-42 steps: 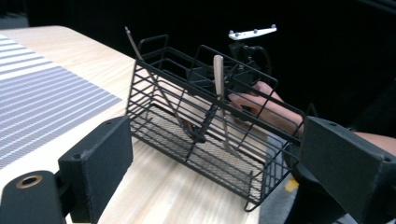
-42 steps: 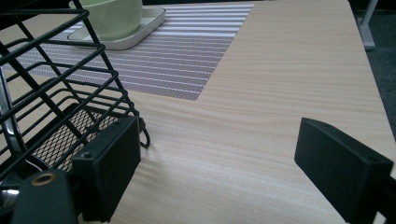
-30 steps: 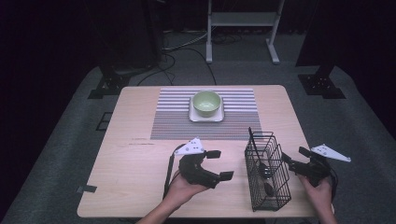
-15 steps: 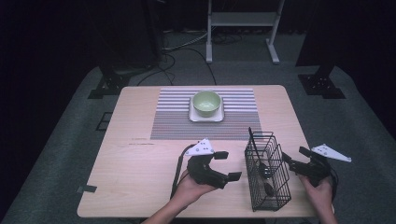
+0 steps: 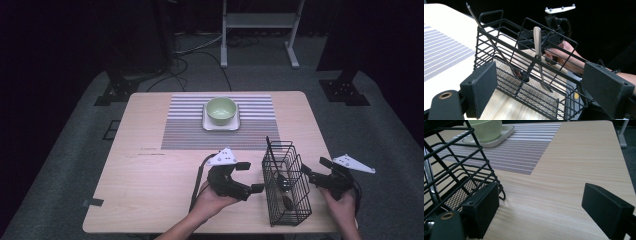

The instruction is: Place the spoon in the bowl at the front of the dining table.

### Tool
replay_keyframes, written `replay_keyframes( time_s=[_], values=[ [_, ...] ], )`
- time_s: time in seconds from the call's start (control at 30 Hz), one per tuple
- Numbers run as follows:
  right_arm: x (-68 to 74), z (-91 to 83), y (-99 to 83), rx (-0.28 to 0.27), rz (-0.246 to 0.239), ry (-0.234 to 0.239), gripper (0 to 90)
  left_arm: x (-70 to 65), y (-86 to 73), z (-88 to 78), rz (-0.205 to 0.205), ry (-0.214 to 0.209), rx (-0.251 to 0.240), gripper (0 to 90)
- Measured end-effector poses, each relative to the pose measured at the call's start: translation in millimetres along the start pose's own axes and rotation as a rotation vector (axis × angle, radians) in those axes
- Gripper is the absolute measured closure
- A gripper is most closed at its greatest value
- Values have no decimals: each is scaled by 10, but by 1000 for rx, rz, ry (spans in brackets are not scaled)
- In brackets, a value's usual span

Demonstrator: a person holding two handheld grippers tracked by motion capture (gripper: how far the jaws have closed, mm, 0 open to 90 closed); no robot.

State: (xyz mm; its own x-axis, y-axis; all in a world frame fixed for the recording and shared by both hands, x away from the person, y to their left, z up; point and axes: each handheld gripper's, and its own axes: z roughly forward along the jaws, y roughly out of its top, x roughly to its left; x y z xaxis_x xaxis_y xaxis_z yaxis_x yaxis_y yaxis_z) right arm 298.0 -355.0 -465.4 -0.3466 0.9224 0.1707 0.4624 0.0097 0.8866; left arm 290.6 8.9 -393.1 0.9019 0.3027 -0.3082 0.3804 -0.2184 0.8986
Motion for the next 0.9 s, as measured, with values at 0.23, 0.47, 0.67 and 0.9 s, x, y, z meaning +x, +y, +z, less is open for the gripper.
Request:
replay_keyframes(
  time_s=[0.23,0.47,0.67,0.9],
  values=[
    [6,-2,3,-1,-3,0,133,15,-7,102,-22,-15,-1,123],
    [6,-2,4,-1,-5,0,133,29,3,177,-32,-17,-3,124],
    [4,-3,5,-2,-5,1,133,55,24,250,-47,-20,-1,152],
    [6,-5,6,-2,-8,0,133,65,61,314,-45,-12,0,224]
  ],
)
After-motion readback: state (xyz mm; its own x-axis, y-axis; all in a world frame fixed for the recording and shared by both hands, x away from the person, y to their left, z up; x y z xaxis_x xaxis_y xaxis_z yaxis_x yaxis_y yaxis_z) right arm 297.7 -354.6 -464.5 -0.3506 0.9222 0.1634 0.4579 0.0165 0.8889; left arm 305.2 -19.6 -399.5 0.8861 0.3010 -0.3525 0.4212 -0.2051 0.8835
